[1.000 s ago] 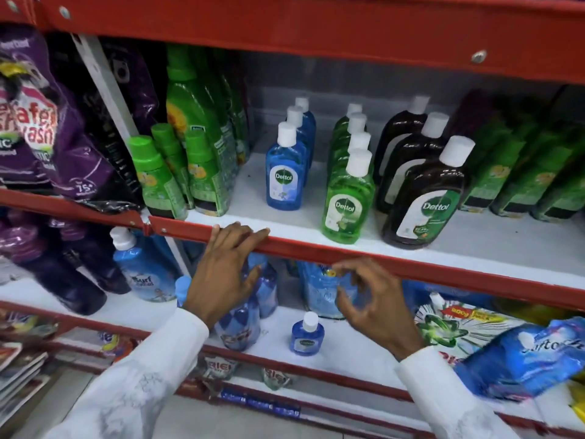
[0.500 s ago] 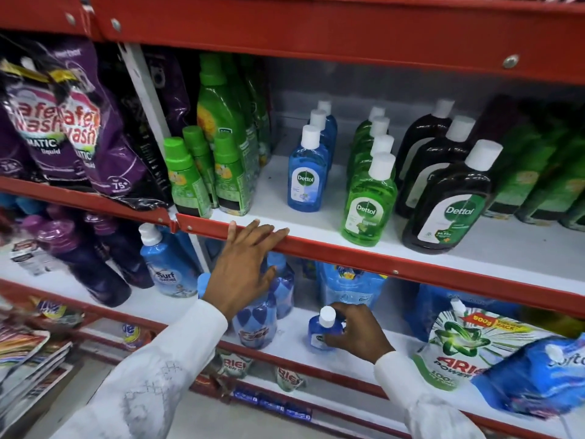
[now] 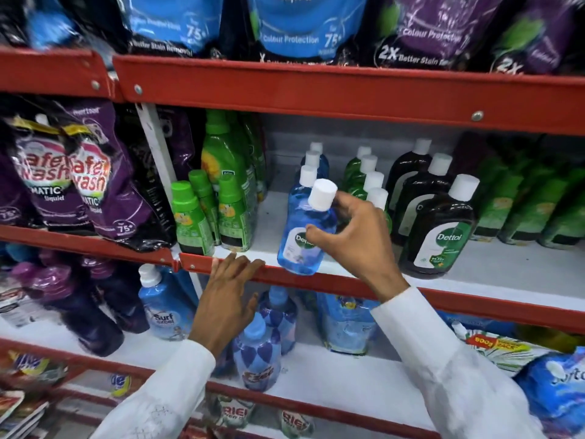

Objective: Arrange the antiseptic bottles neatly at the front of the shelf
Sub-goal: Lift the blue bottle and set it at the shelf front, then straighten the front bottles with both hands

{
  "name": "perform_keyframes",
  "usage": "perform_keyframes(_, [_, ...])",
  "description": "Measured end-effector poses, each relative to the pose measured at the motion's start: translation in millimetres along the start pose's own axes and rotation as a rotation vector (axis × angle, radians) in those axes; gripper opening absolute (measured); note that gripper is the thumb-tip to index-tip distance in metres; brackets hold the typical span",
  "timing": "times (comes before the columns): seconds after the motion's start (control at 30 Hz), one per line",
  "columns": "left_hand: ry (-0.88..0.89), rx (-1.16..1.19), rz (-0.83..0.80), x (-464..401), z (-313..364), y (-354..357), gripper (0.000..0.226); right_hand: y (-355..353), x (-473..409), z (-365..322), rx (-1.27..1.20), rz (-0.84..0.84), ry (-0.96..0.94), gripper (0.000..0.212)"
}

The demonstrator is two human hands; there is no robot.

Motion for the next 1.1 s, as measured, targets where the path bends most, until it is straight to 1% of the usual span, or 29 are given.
perform_keyframes(0.13, [0.031, 0.003, 0.014, 0, 1, -2, 0.066, 18, -21, 13, 0.119, -0.035, 0.029, 0.035])
perform_keyframes(0.23, [0.046, 0.01, 0.043, 0, 2, -3, 0.063, 29, -27, 26, 0.157, -0.074, 0.053, 0.04])
perform_keyframes(0.33, [0.052, 0.02, 0.073, -5, 4, -7, 0.052, 37, -29, 35, 0.174, -0.102, 0.092, 0.045])
perform_keyframes(0.4, [0.018, 0.043, 0.105, -11, 6, -13, 0.04, 39, -31, 39, 0.17, -0.109, 0.114, 0.047])
perform_keyframes(0.43, [-0.012, 0.086, 0.114, -16, 8, -16, 0.038, 40, -31, 40, 0.166, -0.117, 0.12, 0.05])
perform_keyframes(0.5, [-0.046, 0.217, 0.091, -25, 15, -20, 0.039, 42, -30, 41, 0.164, -0.129, 0.126, 0.06])
perform_keyframes(0.6, [-0.048, 0.352, 0.003, -47, 31, -18, 0.053, 44, -21, 43, 0.178, -0.103, 0.132, 0.066])
perform_keyframes(0.67, [-0.102, 0.422, -0.064, -62, 38, -13, 0.062, 47, -8, 48, 0.194, -0.047, 0.144, 0.062])
perform_keyframes(0.7, [-0.121, 0.456, -0.088, -69, 40, -11, 0.06, 48, -1, 52, 0.212, -0.017, 0.156, 0.056])
perform_keyframes(0.8, [-0.137, 0.604, -0.151, -79, 45, -1, 0.041, 55, 19, 66, 0.238, 0.0, 0.233, 0.038])
perform_keyframes(0.87, [-0.132, 0.625, -0.139, -82, 43, 4, 0.036, 61, 27, 74, 0.218, -0.02, 0.271, 0.032])
perform_keyframes(0.97, [-0.118, 0.616, -0.099, -86, 39, 9, 0.035, 62, 27, 78, 0.221, 0.006, 0.261, 0.025])
perform_keyframes(1.1, [-0.118, 0.613, -0.068, -88, 37, 13, 0.037, 62, 26, 82, 0.233, 0.012, 0.269, 0.023])
Point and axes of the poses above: each hand's wrist, its own x-axis away from the middle knuckle, its own y-axis out of the palm, z = x × y, the point moved 4 cm from there along -x, towards the middle knuckle, and after that the axes turned 10 degrees about -y, right-handed, at the moved point
